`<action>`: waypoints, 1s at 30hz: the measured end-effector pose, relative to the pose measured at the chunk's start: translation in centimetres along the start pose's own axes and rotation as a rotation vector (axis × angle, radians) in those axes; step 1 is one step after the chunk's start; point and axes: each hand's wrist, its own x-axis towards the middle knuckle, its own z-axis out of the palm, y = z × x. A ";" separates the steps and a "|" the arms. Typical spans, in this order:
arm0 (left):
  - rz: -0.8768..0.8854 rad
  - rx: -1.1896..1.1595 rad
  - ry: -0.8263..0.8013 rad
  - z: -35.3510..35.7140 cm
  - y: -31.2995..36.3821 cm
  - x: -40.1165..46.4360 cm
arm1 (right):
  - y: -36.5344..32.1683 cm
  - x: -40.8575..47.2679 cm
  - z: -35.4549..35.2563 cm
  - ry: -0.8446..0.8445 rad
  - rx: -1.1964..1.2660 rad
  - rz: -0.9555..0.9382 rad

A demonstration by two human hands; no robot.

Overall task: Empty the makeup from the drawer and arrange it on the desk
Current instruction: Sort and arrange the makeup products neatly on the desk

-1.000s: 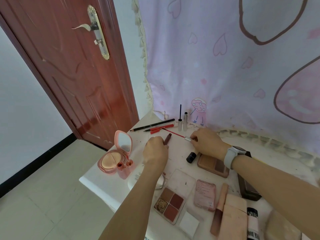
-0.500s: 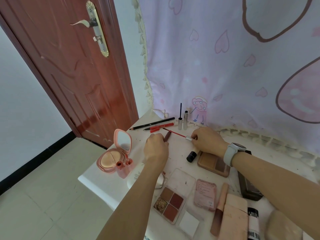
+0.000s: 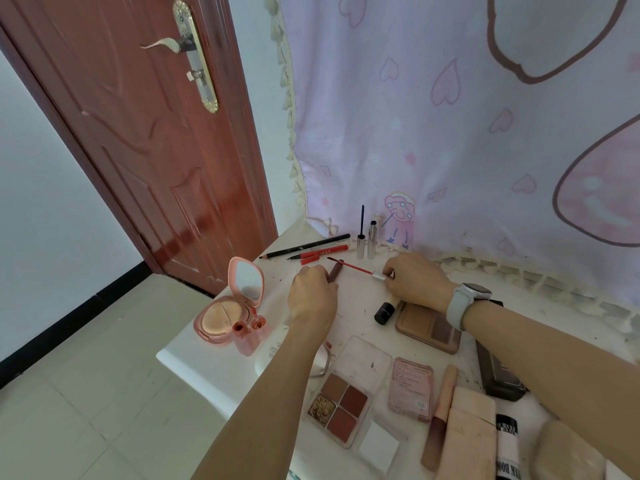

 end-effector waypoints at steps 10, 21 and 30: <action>0.006 -0.042 0.017 -0.1 0.0 -0.4 | 0.3 -0.3 -0.3 0.006 0.040 -0.016; 0.165 -0.134 0.186 -1.2 -0.2 -3.2 | -0.9 -5.0 -1.3 -0.031 -0.215 -0.499; 0.233 -0.346 0.187 -2.0 -1.4 -6.3 | -1.9 -5.1 -1.4 0.156 -0.403 -0.676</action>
